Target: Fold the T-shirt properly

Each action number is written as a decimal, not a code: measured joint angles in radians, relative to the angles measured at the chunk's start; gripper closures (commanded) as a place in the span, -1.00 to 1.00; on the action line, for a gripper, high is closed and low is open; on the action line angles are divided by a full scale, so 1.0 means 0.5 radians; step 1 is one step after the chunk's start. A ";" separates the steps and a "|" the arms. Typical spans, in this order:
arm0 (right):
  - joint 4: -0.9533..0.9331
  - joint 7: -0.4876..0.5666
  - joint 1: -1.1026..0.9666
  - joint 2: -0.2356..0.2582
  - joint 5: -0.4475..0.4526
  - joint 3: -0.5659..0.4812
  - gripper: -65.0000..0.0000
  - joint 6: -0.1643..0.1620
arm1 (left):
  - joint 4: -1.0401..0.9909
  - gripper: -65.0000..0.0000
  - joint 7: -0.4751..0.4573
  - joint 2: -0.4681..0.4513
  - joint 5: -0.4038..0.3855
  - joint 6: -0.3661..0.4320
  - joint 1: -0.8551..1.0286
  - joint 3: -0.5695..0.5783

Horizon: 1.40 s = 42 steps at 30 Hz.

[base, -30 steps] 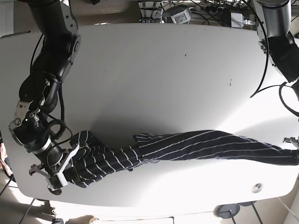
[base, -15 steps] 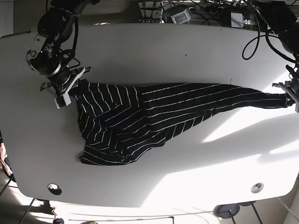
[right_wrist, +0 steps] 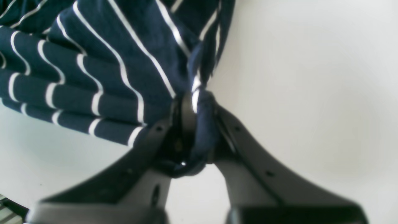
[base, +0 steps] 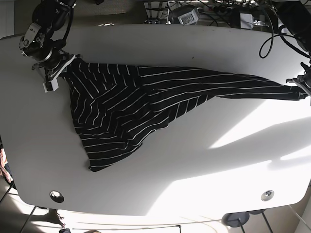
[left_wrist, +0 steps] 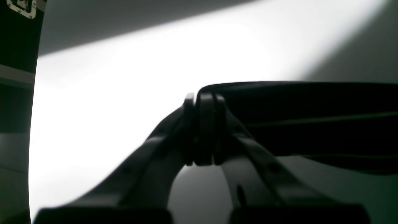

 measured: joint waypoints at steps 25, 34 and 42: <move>-0.299 -0.014 0.838 0.046 0.026 -0.366 -1.00 -0.008 | 0.000 1.00 -0.002 -0.009 0.014 0.022 -0.002 0.038; -1.617 0.629 1.186 0.309 -0.006 -0.376 -0.71 -0.029 | 0.000 1.00 -0.002 -0.005 0.014 0.022 -0.008 0.067; -1.901 0.954 1.217 0.290 -0.197 -0.369 -0.69 -0.024 | 0.000 1.00 -0.002 -0.006 0.014 0.022 -0.008 0.068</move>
